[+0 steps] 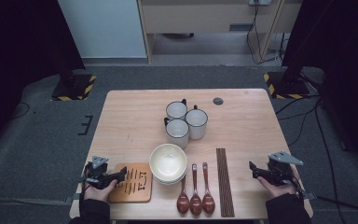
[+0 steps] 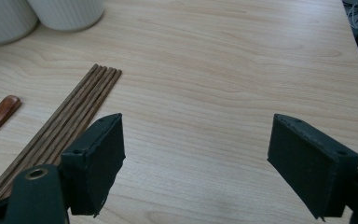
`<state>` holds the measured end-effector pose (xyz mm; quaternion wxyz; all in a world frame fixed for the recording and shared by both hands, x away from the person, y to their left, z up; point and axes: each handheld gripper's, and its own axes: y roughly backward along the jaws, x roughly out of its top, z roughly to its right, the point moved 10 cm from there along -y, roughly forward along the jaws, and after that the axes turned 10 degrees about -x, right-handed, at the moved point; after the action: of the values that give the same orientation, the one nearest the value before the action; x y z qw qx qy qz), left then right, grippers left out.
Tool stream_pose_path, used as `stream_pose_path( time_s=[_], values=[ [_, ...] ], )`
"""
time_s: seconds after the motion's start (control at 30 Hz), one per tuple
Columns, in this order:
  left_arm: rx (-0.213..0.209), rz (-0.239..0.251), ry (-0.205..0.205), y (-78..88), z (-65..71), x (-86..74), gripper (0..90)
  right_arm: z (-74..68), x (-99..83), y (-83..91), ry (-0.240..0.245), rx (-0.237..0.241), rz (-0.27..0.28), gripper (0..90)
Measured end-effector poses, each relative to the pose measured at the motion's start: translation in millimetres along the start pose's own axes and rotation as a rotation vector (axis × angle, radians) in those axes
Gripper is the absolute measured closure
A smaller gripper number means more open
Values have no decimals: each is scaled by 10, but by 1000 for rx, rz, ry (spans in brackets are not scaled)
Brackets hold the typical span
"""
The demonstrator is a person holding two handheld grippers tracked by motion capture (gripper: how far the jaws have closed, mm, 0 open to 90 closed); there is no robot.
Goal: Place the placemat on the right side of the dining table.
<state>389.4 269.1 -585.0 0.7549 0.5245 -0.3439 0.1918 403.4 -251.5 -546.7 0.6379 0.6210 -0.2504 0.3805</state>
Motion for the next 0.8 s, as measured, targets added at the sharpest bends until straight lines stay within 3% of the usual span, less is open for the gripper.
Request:
stream_pose_path(
  time_s=[0.27, 0.5, 0.8],
  values=[
    [-24, -28, -5, -89, 87, -48, 98, -74, -12, -15, 17, 14, -8, 178],
    [-16, -44, -23, -123, 106, -53, 98, -81, -22, -22, 19, 20, -13, 174],
    [-42, -58, -3, -157, 124, -84, 97, -110, -45, -43, 27, 29, -27, 171]
  ],
)
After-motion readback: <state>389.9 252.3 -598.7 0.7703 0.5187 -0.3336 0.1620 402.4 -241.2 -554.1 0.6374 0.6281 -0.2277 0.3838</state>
